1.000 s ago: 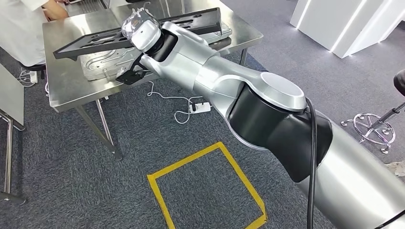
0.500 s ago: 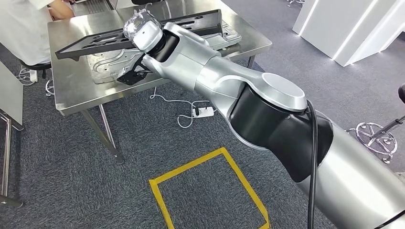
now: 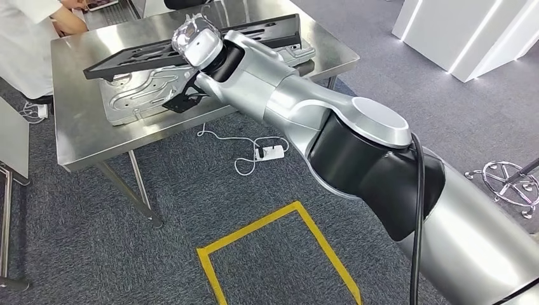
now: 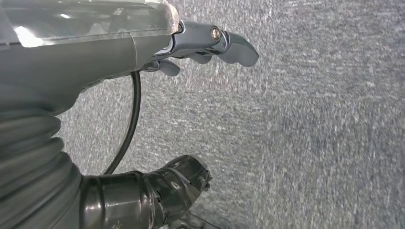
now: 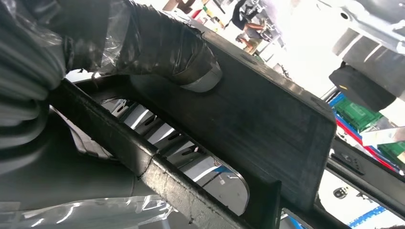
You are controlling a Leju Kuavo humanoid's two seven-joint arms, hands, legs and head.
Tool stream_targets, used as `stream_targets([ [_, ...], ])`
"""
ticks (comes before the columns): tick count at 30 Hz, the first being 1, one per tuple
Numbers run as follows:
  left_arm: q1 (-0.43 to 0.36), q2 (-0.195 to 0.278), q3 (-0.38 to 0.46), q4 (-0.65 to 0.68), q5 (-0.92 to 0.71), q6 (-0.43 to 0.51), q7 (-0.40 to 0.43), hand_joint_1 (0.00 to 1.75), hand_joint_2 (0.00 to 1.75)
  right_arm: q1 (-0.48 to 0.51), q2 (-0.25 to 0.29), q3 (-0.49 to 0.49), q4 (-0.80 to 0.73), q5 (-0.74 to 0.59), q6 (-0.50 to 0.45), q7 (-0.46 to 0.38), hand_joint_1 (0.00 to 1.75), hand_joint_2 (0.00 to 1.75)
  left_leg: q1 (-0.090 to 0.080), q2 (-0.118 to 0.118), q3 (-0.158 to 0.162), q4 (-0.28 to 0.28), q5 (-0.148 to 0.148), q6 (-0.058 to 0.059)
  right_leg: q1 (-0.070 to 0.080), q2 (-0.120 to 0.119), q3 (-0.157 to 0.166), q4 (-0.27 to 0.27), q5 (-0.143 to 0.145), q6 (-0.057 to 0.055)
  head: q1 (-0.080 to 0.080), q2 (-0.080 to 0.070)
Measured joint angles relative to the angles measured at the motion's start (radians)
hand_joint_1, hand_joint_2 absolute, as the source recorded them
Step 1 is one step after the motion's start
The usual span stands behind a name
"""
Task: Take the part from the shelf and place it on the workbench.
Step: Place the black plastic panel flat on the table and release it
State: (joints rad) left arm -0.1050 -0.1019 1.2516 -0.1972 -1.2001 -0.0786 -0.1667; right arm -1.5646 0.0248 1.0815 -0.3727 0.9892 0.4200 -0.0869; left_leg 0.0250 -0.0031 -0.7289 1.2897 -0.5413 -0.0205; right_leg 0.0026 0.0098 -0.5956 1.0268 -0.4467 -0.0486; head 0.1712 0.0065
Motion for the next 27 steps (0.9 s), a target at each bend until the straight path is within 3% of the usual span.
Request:
stream_targets([
  [2,0.001,0.001,0.0,0.0,0.0,0.0,0.0,0.0,1.75,0.0,0.0,0.0,0.0,0.0,0.001,0.0,1.75,1.75,-0.004,0.0,0.036,-0.124,0.096,0.013,0.005,0.0,0.022,0.0,-0.016,0.001,0.0,0.0],
  [3,0.002,0.002,0.0,0.0,0.0,0.0,0.0,0.0,1.75,-0.001,0.0,0.0,0.0,0.0,0.002,0.0,1.75,1.75,-0.008,0.0,0.061,-0.186,0.129,0.02,0.007,0.001,0.03,0.001,-0.023,0.003,0.0,0.0],
  [4,0.001,0.002,0.0,0.0,0.0,0.0,0.0,0.0,1.75,-0.003,0.0,0.0,0.0,0.0,0.004,0.0,1.75,1.75,-0.012,0.001,0.081,-0.232,0.144,0.026,0.009,0.001,0.033,0.002,-0.029,0.006,0.0,0.0],
  [6,0.0,0.003,0.0,0.0,-0.001,0.0,0.0,0.0,1.75,-0.005,0.0,0.0,0.0,0.0,0.007,0.0,1.75,1.75,-0.018,0.0,0.096,-0.262,0.137,0.031,0.009,0.002,0.033,0.001,-0.034,0.015,0.0,0.0],
  [9,0.0,0.003,0.0,0.0,-0.001,0.0,0.0,0.0,1.75,-0.009,-0.001,0.0,-0.001,-0.001,0.009,-0.001,1.75,1.75,-0.009,0.001,0.112,-0.283,0.132,0.04,0.01,0.0,0.027,0.018,-0.05,0.031,0.0,0.0],
  [10,0.0,0.003,0.0,0.0,-0.001,0.0,0.0,0.0,1.75,-0.013,-0.001,0.0,-0.001,-0.001,0.01,-0.001,1.75,1.75,-0.006,0.001,0.12,-0.29,0.131,0.044,0.009,-0.001,0.008,0.058,-0.068,0.037,0.0,0.0],
  [12,-0.002,0.003,0.0,0.0,-0.001,0.0,0.0,0.0,1.75,-0.017,-0.002,0.0,-0.001,-0.001,0.01,-0.001,1.75,1.75,-0.005,0.002,0.13,-0.293,0.123,0.048,0.001,-0.003,-0.068,0.187,-0.113,0.046,0.0,0.0],
  [13,-0.003,0.003,0.0,0.0,-0.001,0.0,0.0,0.0,1.75,-0.017,-0.002,0.0,-0.001,-0.001,0.011,-0.002,1.75,1.75,-0.004,0.002,0.135,-0.292,0.118,0.049,-0.004,-0.004,-0.111,0.249,-0.127,0.05,0.0,0.0],
  [14,-0.004,0.002,0.0,0.0,-0.001,0.0,0.0,0.0,1.75,-0.015,-0.002,0.0,-0.001,-0.001,0.012,-0.004,1.75,1.75,-0.004,0.002,0.14,-0.291,0.112,0.048,-0.009,-0.004,-0.141,0.282,-0.121,0.054,0.0,0.0],
  [15,-0.003,0.002,0.0,0.0,-0.001,0.0,0.0,0.0,1.75,-0.014,-0.003,0.0,-0.001,-0.001,0.012,-0.005,1.75,1.75,-0.003,0.0,0.148,-0.29,0.105,0.046,-0.013,-0.005,-0.153,0.278,-0.095,0.056,0.0,0.0],
  [16,-0.002,0.002,0.0,0.0,-0.002,0.0,0.0,0.0,1.75,-0.014,-0.003,0.0,-0.001,-0.001,0.013,-0.007,1.75,1.75,-0.002,-0.001,0.158,-0.288,0.096,0.044,-0.016,-0.005,-0.146,0.234,-0.05,0.057,0.0,0.0],
  [18,0.0,0.002,0.0,0.0,-0.002,0.0,0.0,0.0,1.75,-0.016,-0.004,0.0,-0.001,-0.001,0.013,-0.009,1.75,1.75,-0.002,-0.003,0.176,-0.284,0.077,0.037,-0.016,-0.008,-0.1,0.099,0.038,0.054,0.0,0.0],
  [19,-0.001,0.002,0.0,0.0,-0.002,0.0,0.0,0.0,1.75,-0.019,-0.005,0.0,-0.001,-0.001,0.013,-0.01,1.75,1.75,-0.003,-0.004,0.181,-0.282,0.069,0.032,-0.014,-0.009,-0.078,0.046,0.057,0.052,0.0,0.0],
  [21,-0.003,0.002,0.0,0.0,-0.002,-0.001,0.0,0.0,1.75,-0.021,-0.006,0.0,-0.001,-0.002,0.013,-0.011,1.75,1.75,-0.004,-0.004,0.182,-0.282,0.061,0.02,-0.006,-0.008,-0.059,0.015,0.048,0.043,0.0,0.0],
  [24,-0.004,0.001,0.0,0.0,-0.003,-0.001,0.0,0.0,1.75,-0.023,-0.007,0.0,-0.002,-0.002,0.013,-0.012,1.75,1.75,-0.001,-0.001,0.181,-0.271,0.044,0.005,-0.01,-0.007,-0.046,0.002,0.036,0.027,0.0,0.0],
  [25,-0.004,0.001,0.0,0.0,-0.003,-0.001,0.0,0.0,1.75,-0.024,-0.008,0.0,-0.002,-0.002,0.013,-0.012,1.75,1.75,0.0,-0.001,0.167,-0.239,0.028,0.001,-0.013,-0.007,-0.038,-0.003,0.034,0.021,0.0,0.0],
  [27,-0.003,0.002,0.0,0.0,-0.003,-0.001,0.0,0.0,1.75,-0.023,-0.009,0.0,-0.002,-0.003,0.013,-0.013,1.75,1.75,0.001,0.0,0.102,-0.117,-0.017,-0.003,-0.014,-0.006,-0.022,-0.008,0.025,0.01,0.0,0.0],
])
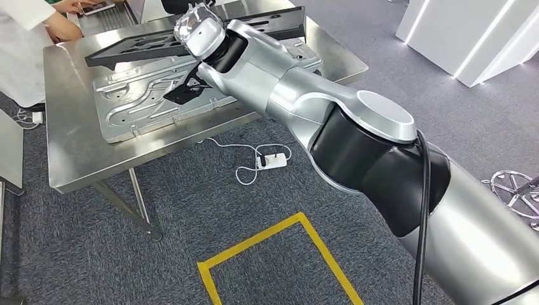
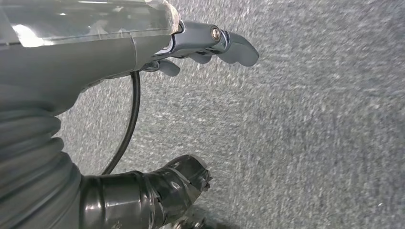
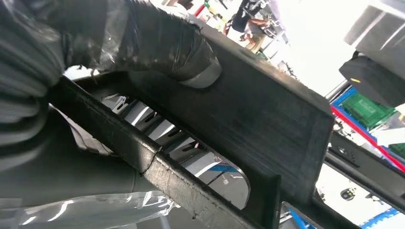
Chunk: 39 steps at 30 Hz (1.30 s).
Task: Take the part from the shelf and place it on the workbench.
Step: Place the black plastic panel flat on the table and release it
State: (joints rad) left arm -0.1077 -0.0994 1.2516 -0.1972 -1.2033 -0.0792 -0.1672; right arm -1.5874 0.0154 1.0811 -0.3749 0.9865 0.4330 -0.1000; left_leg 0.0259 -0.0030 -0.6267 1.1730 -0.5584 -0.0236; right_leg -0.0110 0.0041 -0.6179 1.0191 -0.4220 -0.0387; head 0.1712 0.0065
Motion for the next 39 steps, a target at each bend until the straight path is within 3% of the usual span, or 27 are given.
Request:
stream_targets([
  [2,0.001,0.001,0.0,0.0,0.0,0.0,0.0,0.0,1.75,0.006,0.0,0.0,0.0,-0.001,0.0,-0.002,1.75,1.75,0.0,0.0,-0.081,0.118,-0.02,-0.003,0.002,0.003,0.013,0.001,-0.012,-0.003,0.0,0.0],
  [3,0.002,0.001,0.0,0.0,0.0,0.0,0.0,0.0,1.75,0.009,0.0,0.0,0.0,-0.001,0.0,-0.003,1.75,1.75,0.0,0.0,-0.103,0.131,-0.002,-0.003,0.003,0.004,0.022,0.002,-0.02,-0.003,0.0,0.0],
  [4,0.003,0.001,0.0,0.0,0.0,0.0,0.0,0.0,1.75,0.011,0.0,0.0,0.0,-0.001,0.0,-0.003,1.75,1.75,0.0,0.0,-0.105,0.102,0.039,-0.001,0.004,0.005,0.033,0.004,-0.029,-0.002,0.0,0.0],
  [6,0.006,0.002,0.0,0.0,0.0,0.0,0.0,0.0,1.75,0.011,0.0,0.0,0.0,-0.001,0.001,-0.002,1.75,1.75,-0.001,0.0,-0.068,-0.025,0.138,0.006,0.006,0.006,0.055,0.006,-0.049,0.003,0.0,0.0],
  [7,0.007,0.003,0.0,0.0,-0.001,0.0,0.0,0.0,1.75,0.01,0.0,0.0,0.0,-0.001,0.001,-0.002,1.75,1.75,-0.004,0.0,-0.046,-0.082,0.167,0.011,0.007,0.006,0.062,0.008,-0.057,0.007,0.0,0.0],
  [9,0.006,0.003,0.0,0.0,-0.002,0.0,0.0,0.0,1.75,0.009,-0.001,0.0,0.0,-0.002,0.002,-0.002,1.75,1.75,-0.01,-0.001,-0.023,-0.133,0.167,0.019,0.01,0.008,0.062,0.009,-0.065,0.015,0.0,0.0],
  [12,0.005,0.003,0.0,0.0,-0.003,0.0,0.0,0.0,1.75,0.008,-0.002,0.0,0.0,-0.004,0.001,-0.003,1.75,1.75,-0.007,-0.001,-0.011,-0.152,0.154,0.031,0.009,0.007,0.056,0.016,-0.077,0.029,0.0,0.0],
  [14,0.005,0.003,0.0,0.0,-0.003,0.0,0.0,0.0,1.75,0.005,-0.005,0.0,-0.001,-0.005,0.001,-0.003,1.75,1.75,-0.003,-0.001,0.002,-0.159,0.147,0.043,0.007,0.004,0.022,0.086,-0.108,0.04,0.0,0.0],
  [16,0.004,0.003,0.0,0.0,-0.003,0.0,0.0,0.0,1.75,0.005,-0.008,0.0,0.0,-0.007,0.001,-0.003,1.75,1.75,-0.004,-0.001,0.013,-0.16,0.137,0.05,0.004,0.002,-0.054,0.216,-0.15,0.047,0.0,0.0],
  [18,0.004,0.003,0.0,0.0,-0.003,0.0,0.0,0.0,1.75,0.01,-0.01,0.0,0.0,-0.01,0.002,-0.004,1.75,1.75,-0.004,-0.003,0.025,-0.158,0.125,0.052,0.002,0.002,-0.122,0.304,-0.153,0.051,0.0,0.0],
  [19,0.005,0.003,0.0,0.0,-0.003,0.0,0.0,0.0,1.75,0.012,-0.012,0.0,0.0,-0.011,0.003,-0.004,1.75,1.75,-0.004,-0.004,0.034,-0.157,0.117,0.052,0.001,0.002,-0.134,0.295,-0.122,0.05,0.0,0.0],
  [20,0.006,0.003,0.0,0.0,-0.003,0.0,0.0,0.0,1.75,0.011,-0.013,0.0,0.0,-0.012,0.004,-0.005,1.75,1.75,-0.005,-0.005,0.044,-0.156,0.109,0.051,0.001,0.002,-0.123,0.24,-0.072,0.047,0.0,0.0],
  [22,0.008,0.002,0.0,0.0,-0.003,0.0,0.0,0.0,1.75,0.006,-0.016,0.0,0.0,-0.013,0.006,-0.005,1.75,1.75,-0.007,-0.007,0.063,-0.155,0.093,0.046,0.006,0.001,-0.075,0.099,0.02,0.034,0.0,0.0],
  [23,0.008,0.002,0.0,0.0,-0.003,0.0,0.0,0.0,1.75,0.003,-0.018,0.0,-0.001,-0.014,0.008,-0.006,1.75,1.75,-0.009,-0.007,0.068,-0.156,0.088,0.043,0.01,0.001,-0.054,0.052,0.036,0.028,-0.001,0.0],
  [25,0.006,0.001,0.0,0.0,-0.003,0.0,0.0,0.0,1.75,-0.002,-0.02,0.0,-0.001,-0.017,0.011,-0.01,1.75,1.75,-0.01,-0.007,0.072,-0.159,0.081,0.033,0.016,0.001,-0.035,0.022,0.026,0.02,-0.001,0.0],
  [28,0.004,0.001,0.0,0.0,-0.004,-0.001,0.001,0.0,1.75,-0.004,-0.025,0.0,-0.004,-0.02,0.013,-0.015,1.75,1.75,-0.01,-0.004,0.07,-0.14,0.062,0.019,0.007,0.001,-0.013,-0.003,0.015,0.011,-0.001,0.0],
  [30,0.004,0.001,0.0,0.0,-0.005,0.0,0.001,0.0,1.75,-0.007,-0.029,0.0,-0.006,-0.023,0.013,-0.016,1.75,1.75,-0.007,-0.002,0.024,-0.047,0.025,0.012,0.002,0.0,0.004,-0.014,0.008,0.003,-0.001,0.0],
  [32,0.004,0.003,0.0,0.0,-0.005,0.0,0.001,0.0,1.75,-0.005,-0.031,0.0,-0.006,-0.027,0.013,-0.016,1.75,1.75,-0.004,-0.002,-0.056,0.083,-0.013,0.006,0.002,0.0,0.016,-0.015,-0.002,-0.001,-0.002,0.0],
  [33,0.005,0.004,0.0,0.0,-0.005,0.0,0.001,0.0,1.75,-0.002,-0.031,0.0,-0.006,-0.029,0.014,-0.017,1.75,1.75,-0.003,-0.002,-0.086,0.119,-0.011,0.003,0.001,0.001,0.023,-0.014,-0.009,0.0,-0.002,0.0],
  [34,0.006,0.004,0.001,0.0,-0.004,0.0,0.002,0.0,1.75,0.002,-0.031,0.0,-0.006,-0.031,0.014,-0.017,1.75,1.75,-0.001,-0.001,-0.1,0.118,0.014,0.0,0.0,0.002,0.033,-0.012,-0.017,0.002,-0.002,0.0],
  [35,0.006,0.004,0.001,0.0,-0.004,0.0,0.002,0.0,1.75,0.004,-0.032,0.0,-0.006,-0.032,0.014,-0.017,1.75,1.75,0.0,-0.001,-0.094,0.077,0.058,-0.002,-0.001,0.003,0.043,-0.009,-0.027,0.005,-0.002,0.0],
  [37,0.007,0.004,0.001,0.0,-0.004,0.0,0.002,0.0,1.75,0.003,-0.032,0.0,-0.006,-0.032,0.015,-0.017,1.75,1.75,0.002,0.001,-0.053,-0.049,0.144,-0.004,-0.001,0.003,0.059,0.001,-0.048,0.015,-0.002,0.0],
  [39,0.007,0.005,0.001,0.0,-0.003,0.0,0.002,0.0,1.75,-0.002,-0.033,0.0,-0.006,-0.034,0.017,-0.019,1.75,1.75,0.0,0.001,-0.021,-0.123,0.158,0.002,0.003,0.003,0.06,0.011,-0.062,0.024,-0.002,0.0],
])
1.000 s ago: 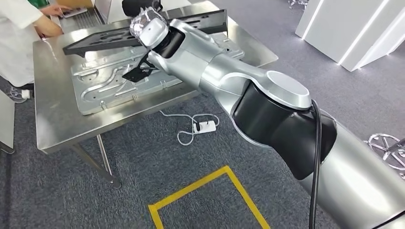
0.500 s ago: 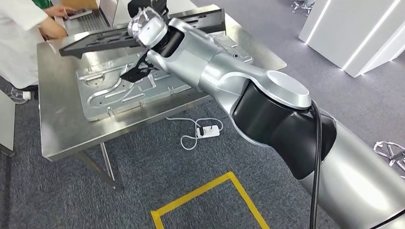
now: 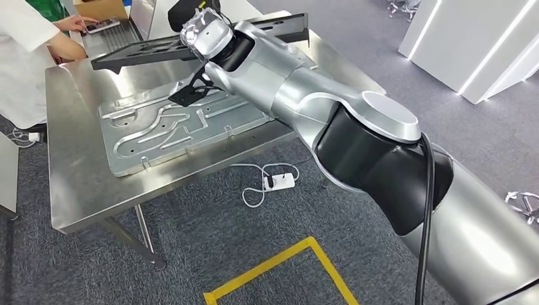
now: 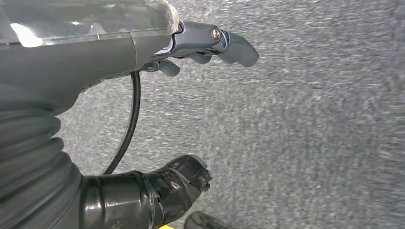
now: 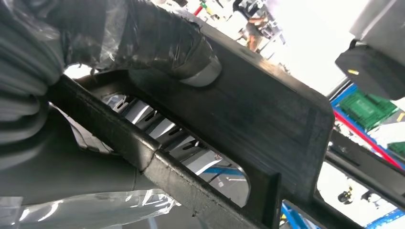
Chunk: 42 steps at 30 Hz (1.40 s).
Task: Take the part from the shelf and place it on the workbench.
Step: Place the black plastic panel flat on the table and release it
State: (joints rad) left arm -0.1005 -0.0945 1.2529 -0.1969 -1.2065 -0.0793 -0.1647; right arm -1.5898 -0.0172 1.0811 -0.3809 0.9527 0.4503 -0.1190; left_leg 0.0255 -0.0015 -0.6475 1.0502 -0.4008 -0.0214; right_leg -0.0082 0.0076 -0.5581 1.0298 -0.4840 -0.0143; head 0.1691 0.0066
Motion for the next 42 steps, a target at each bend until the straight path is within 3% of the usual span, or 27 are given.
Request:
stream_targets([
  [4,0.0,-0.001,0.003,0.0,0.0,0.0,0.001,0.0,1.75,-0.004,-0.005,0.0,-0.001,-0.003,0.006,-0.008,1.75,1.75,-0.001,-0.002,0.014,-0.013,-0.025,0.027,0.0,-0.001,-0.009,0.017,-0.019,0.015,0.0,0.0],
  [6,0.0,-0.001,0.006,0.0,0.0,0.0,0.001,0.0,1.75,-0.009,-0.008,0.0,-0.002,-0.003,0.008,-0.01,1.75,1.75,0.001,-0.002,0.026,-0.017,-0.033,0.039,-0.002,-0.003,-0.05,0.102,-0.056,0.023,0.0,0.0],
  [8,-0.001,-0.001,0.01,0.0,0.0,0.0,0.001,0.0,1.75,-0.01,-0.011,0.0,-0.003,-0.003,0.01,-0.013,1.75,1.75,-0.002,-0.005,0.036,-0.017,-0.042,0.047,-0.003,-0.004,-0.133,0.239,-0.096,0.026,0.0,0.0],
  [9,-0.001,-0.001,0.012,0.0,0.0,0.0,0.001,0.0,1.75,-0.007,-0.013,0.0,-0.003,-0.003,0.011,-0.013,1.75,1.75,-0.005,-0.006,0.042,-0.017,-0.048,0.049,-0.003,-0.004,-0.169,0.285,-0.097,0.025,0.0,0.0],
  [10,0.0,-0.001,0.013,0.0,0.0,0.0,0.001,0.0,1.75,-0.004,-0.014,0.0,-0.003,-0.003,0.013,-0.014,1.75,1.75,-0.008,-0.008,0.05,-0.017,-0.054,0.049,-0.001,-0.004,-0.191,0.295,-0.076,0.021,0.0,0.0],
  [11,0.002,-0.001,0.014,0.0,0.0,0.0,0.001,0.0,1.75,-0.002,-0.016,0.0,-0.003,-0.004,0.013,-0.014,1.75,1.75,-0.011,-0.01,0.06,-0.017,-0.061,0.05,0.001,-0.004,-0.191,0.262,-0.034,0.014,0.0,0.0],
  [12,0.002,-0.001,0.014,0.0,0.0,0.0,0.001,0.0,1.75,-0.002,-0.017,0.0,-0.003,-0.004,0.013,-0.014,1.75,1.75,-0.015,-0.011,0.07,-0.017,-0.068,0.05,0.006,-0.004,-0.175,0.195,0.02,0.003,0.0,0.0],
  [14,0.003,-0.006,0.015,0.001,0.0,0.0,0.001,0.0,1.75,-0.004,-0.018,0.0,-0.004,-0.006,0.014,-0.015,1.75,1.75,-0.017,-0.012,0.084,-0.021,-0.08,0.047,0.017,-0.004,-0.132,0.075,0.092,-0.023,-0.001,0.0],
  [16,0.001,-0.008,0.016,0.002,0.0,-0.001,0.001,0.0,1.75,-0.005,-0.018,0.0,-0.005,-0.008,0.014,-0.015,1.75,1.75,-0.011,-0.01,0.088,-0.028,-0.083,0.039,0.03,-0.004,-0.112,0.033,0.099,-0.039,0.0,0.0],
  [18,-0.001,-0.005,0.016,0.002,0.0,-0.001,0.001,0.0,1.75,-0.007,-0.019,0.0,-0.007,-0.01,0.015,-0.015,1.75,1.75,-0.009,-0.007,0.094,-0.038,-0.087,0.03,0.03,-0.007,-0.092,0.0,0.093,-0.043,0.002,0.0],
  [20,-0.002,-0.005,0.016,0.003,0.0,-0.001,0.001,0.0,1.75,-0.011,-0.018,0.0,-0.01,-0.013,0.015,-0.015,1.75,1.75,-0.013,-0.004,0.089,-0.016,-0.103,0.023,0.018,-0.009,-0.058,-0.042,0.087,-0.043,0.0,0.0],
  [21,-0.003,-0.004,0.016,0.003,0.0,-0.001,0.001,0.0,1.75,-0.012,-0.018,0.0,-0.012,-0.014,0.015,-0.015,1.75,1.75,-0.013,-0.002,0.068,0.024,-0.119,0.019,0.013,-0.011,-0.043,-0.057,0.085,-0.041,0.0,0.0],
  [23,-0.004,0.0,0.016,0.004,0.0,-0.001,0.001,0.0,1.75,-0.011,-0.019,0.0,-0.013,-0.017,0.016,-0.016,1.75,1.75,-0.008,-0.002,-0.002,0.143,-0.151,0.009,0.012,-0.011,-0.024,-0.064,0.076,-0.042,0.0,0.0],
  [24,-0.002,0.002,0.016,0.004,-0.001,-0.001,0.001,0.0,1.75,-0.007,-0.019,0.0,-0.013,-0.019,0.017,-0.017,1.75,1.75,-0.005,-0.002,-0.037,0.189,-0.151,0.004,0.01,-0.01,-0.016,-0.062,0.068,-0.041,0.0,0.0],
  [25,0.0,0.004,0.016,0.004,-0.001,-0.001,0.001,0.0,1.75,-0.003,-0.019,0.0,-0.013,-0.021,0.018,-0.017,1.75,1.75,-0.002,-0.002,-0.059,0.204,-0.132,-0.002,0.008,-0.008,-0.008,-0.058,0.059,-0.037,0.0,0.0],
  [26,0.002,0.005,0.016,0.004,-0.001,-0.001,0.001,0.0,1.75,0.0,-0.019,0.0,-0.013,-0.025,0.019,-0.018,1.75,1.75,0.001,-0.001,-0.064,0.181,-0.094,-0.007,0.004,-0.006,0.0,-0.052,0.048,-0.033,0.0,0.0],
  [27,0.003,0.005,0.016,0.004,-0.001,-0.001,0.001,0.0,1.75,-0.001,-0.019,0.0,-0.014,-0.029,0.019,-0.018,1.75,1.75,0.005,0.0,-0.054,0.125,-0.043,-0.011,0.001,-0.005,0.007,-0.042,0.035,-0.026,0.0,0.0],
  [29,0.004,0.006,0.016,0.004,-0.002,-0.001,0.002,0.0,1.75,-0.007,-0.02,0.0,-0.014,-0.036,0.02,-0.018,1.75,1.75,0.006,0.001,-0.02,0.022,0.015,-0.015,-0.002,-0.004,0.013,-0.022,0.01,-0.012,0.0,0.0],
  [30,0.003,0.006,0.016,0.004,-0.002,-0.001,0.002,0.0,1.75,-0.01,-0.021,0.0,-0.014,-0.039,0.02,-0.018,1.75,1.75,0.005,0.001,-0.008,-0.005,0.016,-0.01,-0.001,-0.004,0.011,-0.014,0.002,-0.006,0.0,0.0],
  [34,0.001,0.006,0.016,0.004,-0.002,-0.001,0.003,0.0,1.75,-0.014,-0.028,0.0,-0.017,-0.048,0.02,-0.018,1.75,1.75,0.001,0.0,0.006,-0.02,-0.012,0.021,0.002,-0.005,0.005,-0.002,-0.015,0.011,0.0,0.0],
  [36,0.001,0.006,0.017,0.004,-0.002,-0.001,0.003,0.0,1.75,-0.017,-0.033,0.0,-0.02,-0.05,0.019,-0.018,1.75,1.75,0.005,-0.001,0.018,-0.024,-0.019,0.034,0.0,-0.006,-0.023,0.059,-0.044,0.02,0.0,0.0],
  [39,0.001,0.006,0.017,0.004,-0.002,-0.001,0.003,0.0,1.75,-0.013,-0.042,0.0,-0.02,-0.052,0.018,-0.018,1.75,1.75,0.003,-0.005,0.034,-0.025,-0.034,0.044,-0.003,-0.006,-0.142,0.25,-0.097,0.026,0.0,0.0],
  [40,0.002,0.006,0.017,0.004,-0.002,-0.001,0.003,0.0,1.75,-0.008,-0.046,0.0,-0.02,-0.054,0.018,-0.018,1.75,1.75,0.001,-0.006,0.042,-0.025,-0.04,0.045,-0.004,-0.006,-0.174,0.284,-0.09,0.025,0.0,0.0],
  [41,0.002,0.006,0.017,0.004,-0.002,-0.001,0.003,0.0,1.75,-0.004,-0.05,0.0,-0.02,-0.055,0.018,-0.018,1.75,1.75,0.0,-0.007,0.05,-0.025,-0.046,0.045,-0.004,-0.006,-0.189,0.281,-0.064,0.022,0.0,0.0],
  [42,0.003,0.006,0.017,0.004,-0.002,-0.001,0.003,0.0,1.75,-0.001,-0.053,0.0,-0.021,-0.056,0.017,-0.019,1.75,1.75,-0.001,-0.009,0.06,-0.025,-0.054,0.045,-0.003,-0.006,-0.184,0.238,-0.019,0.018,0.0,0.0],
])
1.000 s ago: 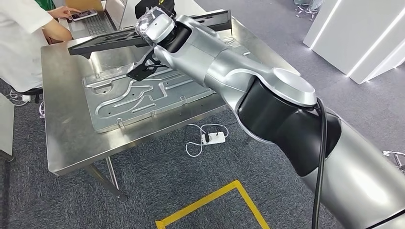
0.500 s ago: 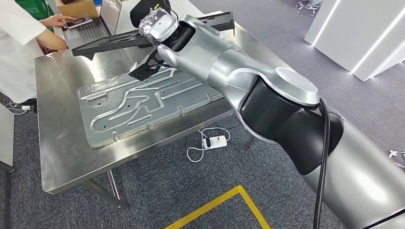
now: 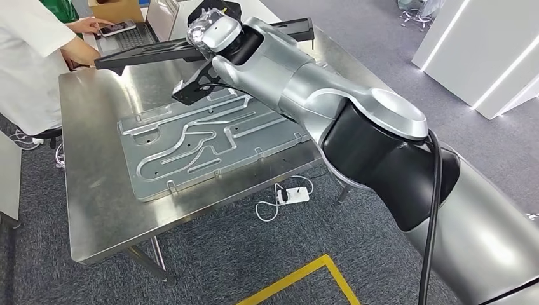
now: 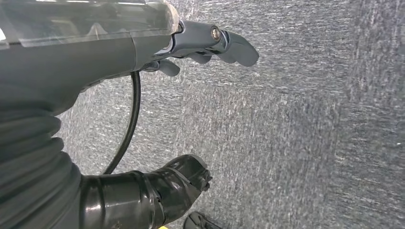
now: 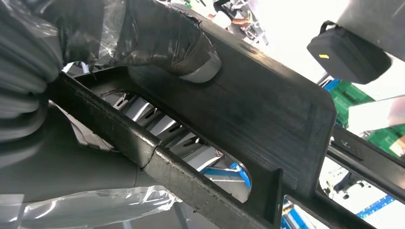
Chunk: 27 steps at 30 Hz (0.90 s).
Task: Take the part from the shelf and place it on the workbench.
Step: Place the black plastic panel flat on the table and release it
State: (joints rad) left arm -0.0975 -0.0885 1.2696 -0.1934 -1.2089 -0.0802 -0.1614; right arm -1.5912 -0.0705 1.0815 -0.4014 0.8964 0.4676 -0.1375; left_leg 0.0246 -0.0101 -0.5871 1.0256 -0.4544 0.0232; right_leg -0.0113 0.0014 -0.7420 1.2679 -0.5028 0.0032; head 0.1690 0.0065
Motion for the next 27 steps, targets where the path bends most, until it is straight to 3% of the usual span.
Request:
stream_targets([
  [2,0.0,0.0,0.0,0.0,0.0,0.0,0.0,0.0,1.75,0.001,-0.007,0.0,0.0,-0.003,-0.004,0.0,1.75,1.75,-0.003,-0.001,0.018,-0.001,-0.015,-0.004,0.006,0.0,0.041,-0.132,0.09,-0.013,0.0,0.0],
  [3,-0.001,0.0,0.0,0.0,0.0,0.0,0.0,0.0,1.75,0.001,-0.01,0.0,-0.001,-0.007,-0.006,-0.001,1.75,1.75,-0.004,-0.001,0.023,-0.002,-0.02,-0.007,0.011,0.0,0.063,-0.185,0.111,-0.019,0.0,0.0],
  [5,-0.002,0.0,0.0,0.0,-0.001,0.0,0.0,0.0,1.75,0.004,-0.015,0.0,-0.002,-0.014,-0.01,-0.002,1.75,1.75,-0.005,0.0,0.027,-0.005,-0.027,-0.016,0.019,0.0,0.084,-0.222,0.105,-0.026,0.0,0.0],
  [8,-0.004,0.0,0.0,0.0,-0.005,0.0,0.0,0.0,1.75,0.012,-0.024,0.0,-0.005,-0.022,-0.014,-0.002,1.75,1.75,-0.005,0.005,0.028,0.005,-0.044,-0.03,0.012,0.001,0.104,-0.247,0.093,-0.033,0.0,0.0],
  [10,-0.004,0.003,0.0,0.0,-0.006,0.0,0.0,0.0,1.75,0.015,-0.029,0.0,-0.007,-0.028,-0.019,-0.001,1.75,1.75,-0.004,0.007,-0.014,0.092,-0.082,-0.035,0.007,0.0,0.123,-0.259,0.088,-0.041,0.0,0.0],
  [12,-0.003,0.006,0.0,0.0,-0.007,0.0,0.0,0.0,1.75,0.019,-0.033,0.0,-0.007,-0.033,-0.021,-0.001,1.75,1.75,-0.004,0.007,-0.093,0.225,-0.122,-0.039,0.007,0.001,0.136,-0.261,0.077,-0.047,0.0,0.0],
  [13,-0.002,0.007,0.0,0.0,-0.008,0.0,0.0,0.0,1.75,0.024,-0.033,0.0,-0.007,-0.035,-0.021,-0.003,1.75,1.75,-0.004,0.007,-0.126,0.267,-0.122,-0.04,0.008,0.003,0.144,-0.26,0.07,-0.048,0.0,0.0],
  [14,-0.001,0.007,0.0,0.0,-0.008,0.0,0.0,0.0,1.75,0.028,-0.034,0.001,-0.007,-0.038,-0.021,-0.004,1.75,1.75,-0.004,0.007,-0.144,0.274,-0.101,-0.041,0.008,0.005,0.153,-0.259,0.062,-0.047,0.0,0.0],
  [15,0.0,0.007,0.0,0.0,-0.009,0.0,0.0,0.0,1.75,0.032,-0.035,0.001,-0.007,-0.04,-0.021,-0.006,1.75,1.75,-0.004,0.007,-0.143,0.241,-0.059,-0.04,0.008,0.006,0.164,-0.257,0.053,-0.046,0.0,0.0],
  [17,0.001,0.009,0.0,0.0,-0.009,0.0,0.0,0.0,1.75,0.035,-0.039,0.001,-0.007,-0.045,-0.022,-0.008,1.75,1.75,-0.006,0.007,-0.105,0.114,0.036,-0.034,0.01,0.007,0.184,-0.251,0.031,-0.039,0.0,0.0],
  [18,0.002,0.01,0.0,0.0,-0.009,0.0,0.0,0.0,1.75,0.035,-0.042,0.001,-0.007,-0.047,-0.023,-0.009,1.75,1.75,-0.008,0.007,-0.084,0.059,0.061,-0.028,0.011,0.007,0.188,-0.247,0.022,-0.035,0.0,0.0],
  [19,0.002,0.011,0.0,0.0,-0.009,0.0,0.001,0.0,1.75,0.035,-0.046,0.001,-0.007,-0.048,-0.024,-0.01,1.75,1.75,-0.01,0.007,-0.07,0.026,0.066,-0.024,0.012,0.008,0.189,-0.244,0.016,-0.03,0.0,0.0],
  [23,0.001,0.012,0.0,0.0,-0.01,0.0,0.001,0.0,1.75,0.044,-0.064,0.002,-0.008,-0.053,-0.03,-0.012,1.75,1.75,-0.007,0.006,-0.052,-0.003,0.044,-0.007,0.014,0.007,0.182,-0.238,0.002,-0.015,0.0,0.0],
  [25,0.001,0.012,0.0,0.0,-0.01,0.0,0.001,0.0,1.75,0.045,-0.072,0.002,-0.008,-0.057,-0.034,-0.013,1.75,1.75,-0.003,0.006,-0.037,-0.013,0.038,0.003,0.01,0.006,0.143,-0.16,-0.03,-0.004,0.0,0.0],
  [27,0.0,0.012,0.0,0.0,-0.01,0.0,0.001,0.0,1.75,0.051,-0.078,0.002,-0.008,-0.063,-0.037,-0.013,1.75,1.75,-0.003,0.006,-0.024,-0.014,0.028,0.01,0.005,0.004,0.063,-0.023,-0.071,0.005,0.0,0.0],
])
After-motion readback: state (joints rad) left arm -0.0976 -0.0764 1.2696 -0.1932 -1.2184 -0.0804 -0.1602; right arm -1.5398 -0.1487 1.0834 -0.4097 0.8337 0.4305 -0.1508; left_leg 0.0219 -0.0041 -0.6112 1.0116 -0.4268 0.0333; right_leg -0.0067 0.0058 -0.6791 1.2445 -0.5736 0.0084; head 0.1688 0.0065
